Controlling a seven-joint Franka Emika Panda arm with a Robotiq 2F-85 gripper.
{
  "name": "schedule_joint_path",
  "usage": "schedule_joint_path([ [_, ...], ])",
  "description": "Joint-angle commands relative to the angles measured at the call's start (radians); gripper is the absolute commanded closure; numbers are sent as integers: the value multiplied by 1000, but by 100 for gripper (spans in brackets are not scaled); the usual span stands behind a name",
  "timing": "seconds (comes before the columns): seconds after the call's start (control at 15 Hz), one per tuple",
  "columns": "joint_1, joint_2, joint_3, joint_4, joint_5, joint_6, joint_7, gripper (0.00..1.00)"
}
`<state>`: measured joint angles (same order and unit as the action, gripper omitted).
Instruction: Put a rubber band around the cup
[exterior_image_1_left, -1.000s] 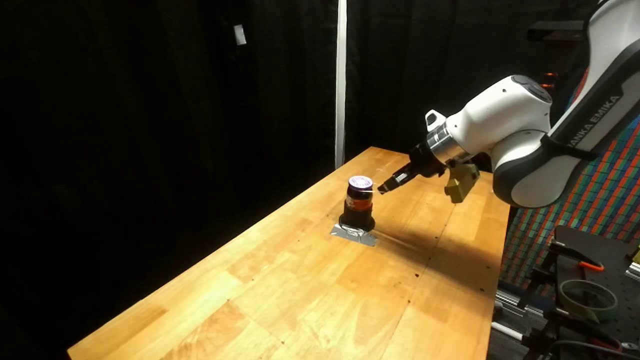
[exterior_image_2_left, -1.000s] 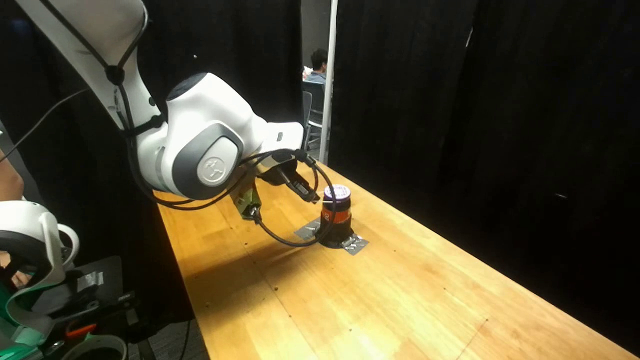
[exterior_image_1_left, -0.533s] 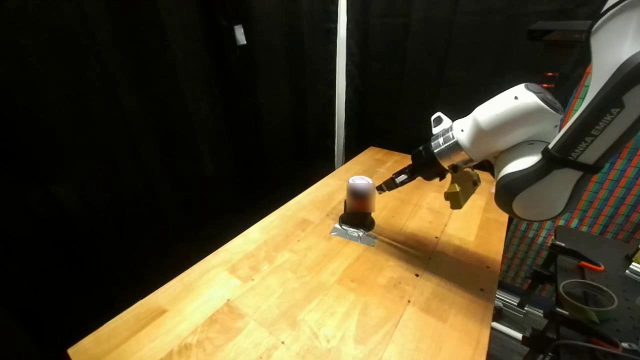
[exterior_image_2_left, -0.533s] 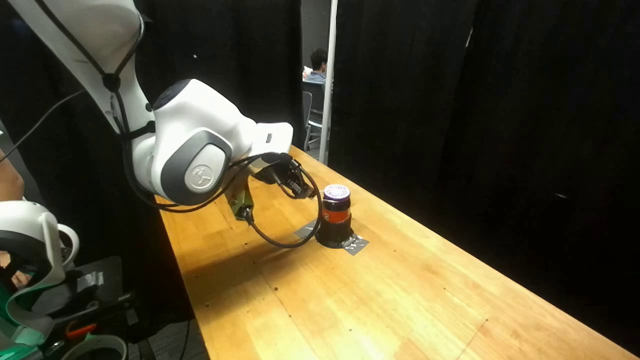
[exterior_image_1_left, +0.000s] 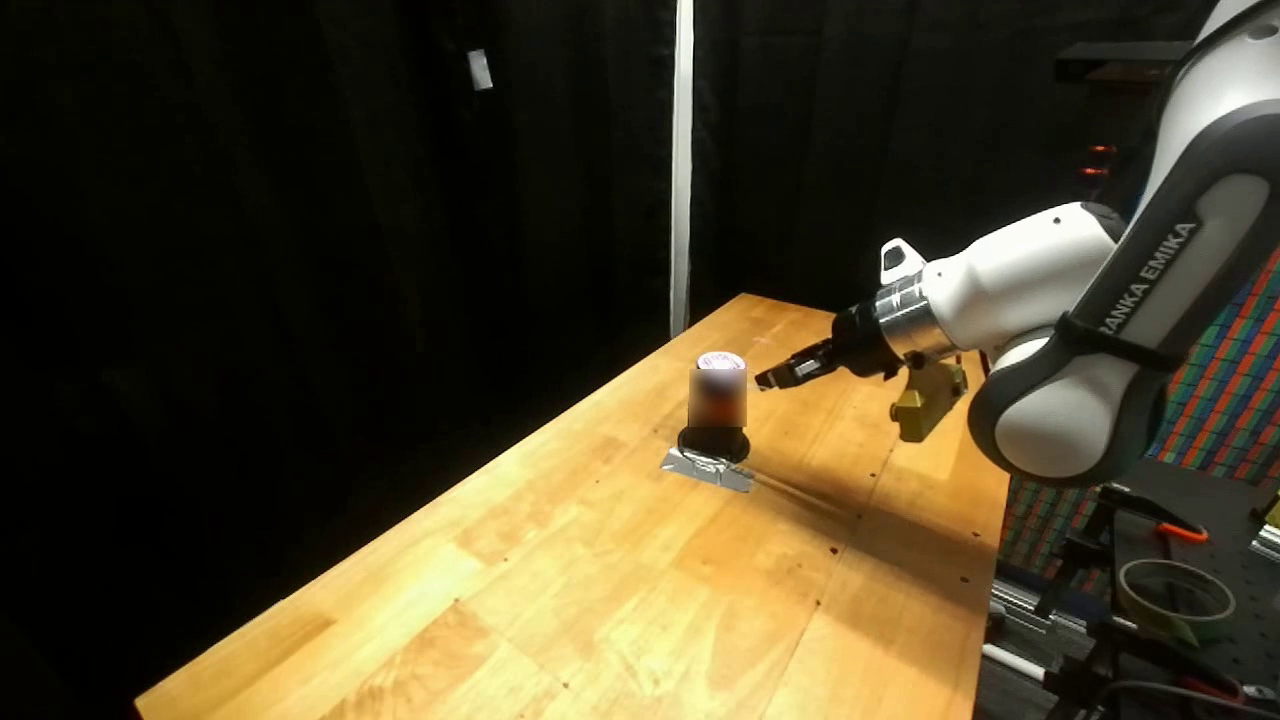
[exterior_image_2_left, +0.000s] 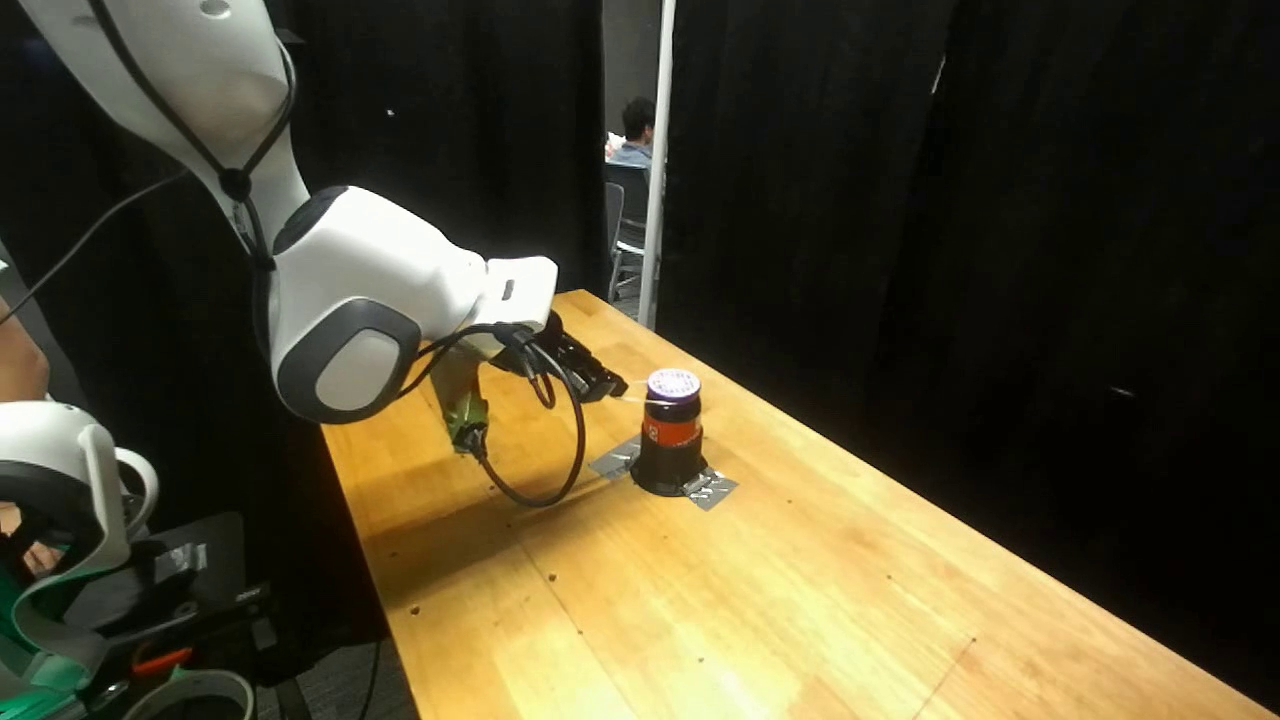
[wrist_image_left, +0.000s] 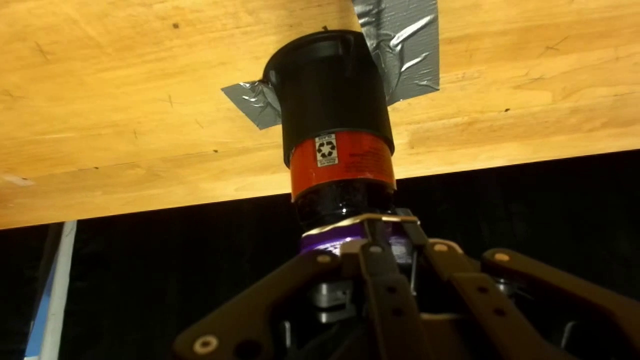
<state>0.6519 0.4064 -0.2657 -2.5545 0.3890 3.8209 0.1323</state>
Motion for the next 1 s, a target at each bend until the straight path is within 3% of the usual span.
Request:
schedule_joint_path([
  [0.0, -114, 0, 139, -1, 52, 85, -64, 84],
  [0.2, -183, 15, 217, 6, 65, 140, -90, 85],
  [0.47, -237, 37, 271, 11, 60, 195, -116, 84],
  [0.93, -262, 86, 313, 22, 55, 313, -148, 85],
])
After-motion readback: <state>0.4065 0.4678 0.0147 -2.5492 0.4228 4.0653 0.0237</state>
